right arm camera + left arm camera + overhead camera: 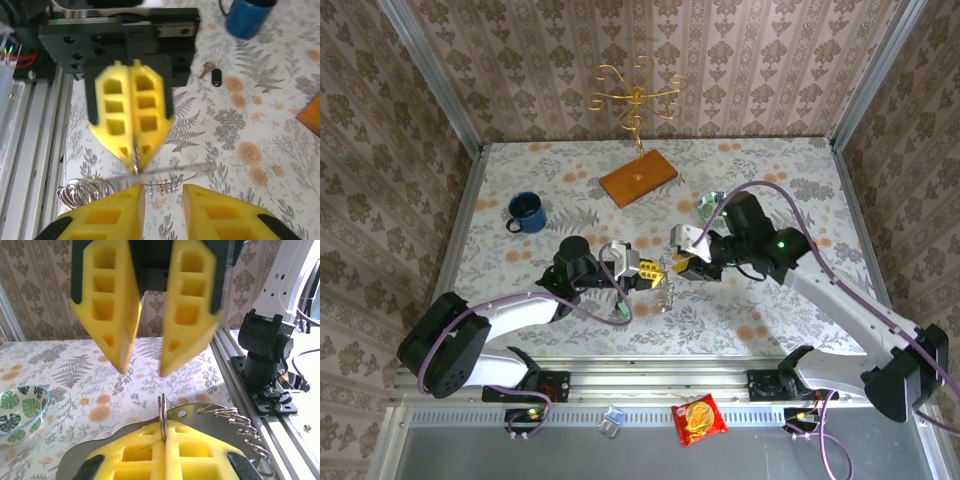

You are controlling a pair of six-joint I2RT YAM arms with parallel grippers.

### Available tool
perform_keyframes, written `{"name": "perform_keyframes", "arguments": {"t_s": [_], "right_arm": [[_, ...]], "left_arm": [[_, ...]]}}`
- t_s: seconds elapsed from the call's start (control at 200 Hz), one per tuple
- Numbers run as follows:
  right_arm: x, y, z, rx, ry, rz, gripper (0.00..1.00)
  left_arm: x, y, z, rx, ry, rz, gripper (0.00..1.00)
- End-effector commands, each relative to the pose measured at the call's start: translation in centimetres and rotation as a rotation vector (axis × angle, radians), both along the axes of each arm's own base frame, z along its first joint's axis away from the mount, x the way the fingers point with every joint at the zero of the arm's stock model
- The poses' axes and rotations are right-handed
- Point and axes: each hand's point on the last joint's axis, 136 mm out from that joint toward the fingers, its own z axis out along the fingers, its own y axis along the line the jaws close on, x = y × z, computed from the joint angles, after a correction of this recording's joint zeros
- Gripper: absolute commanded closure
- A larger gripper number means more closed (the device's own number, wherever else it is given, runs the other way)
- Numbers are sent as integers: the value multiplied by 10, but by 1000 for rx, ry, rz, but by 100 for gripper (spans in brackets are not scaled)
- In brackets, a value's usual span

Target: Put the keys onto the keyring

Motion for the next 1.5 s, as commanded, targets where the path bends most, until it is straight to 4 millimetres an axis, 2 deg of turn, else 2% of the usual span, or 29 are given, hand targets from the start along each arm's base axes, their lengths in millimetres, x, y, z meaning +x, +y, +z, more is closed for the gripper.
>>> {"name": "perform_keyframes", "arguments": {"t_s": [0.0,0.13,0.31,0.605,0.855,1.025,1.165,1.305,1.495], "right_arm": [[-11,14,19,197,38,29,71],[-13,16,14,261,46,23,71],[-10,18,4,249,69,16,72],[-10,16,3,240,53,10,74],[-11,27,5,255,87,53,78],[-9,33,6,260,104,67,85],[-10,35,7,256,113,81,100],[-14,32,4,216,127,93,100],[-12,22,-2,109,89,84,100]], "left_arm": [[-2,2,22,-103,-52,-9,100],[-3,0,21,-113,-45,-24,100],[-6,-1,19,-116,-45,-36,100],[-10,-1,18,-113,-45,-52,100],[-11,-2,22,-121,-54,-62,100],[-12,-3,24,-123,-56,-67,100],[-12,-3,22,-122,-55,-64,100],[-8,-3,23,-123,-54,-42,100],[2,1,14,-86,-27,20,75]]}}
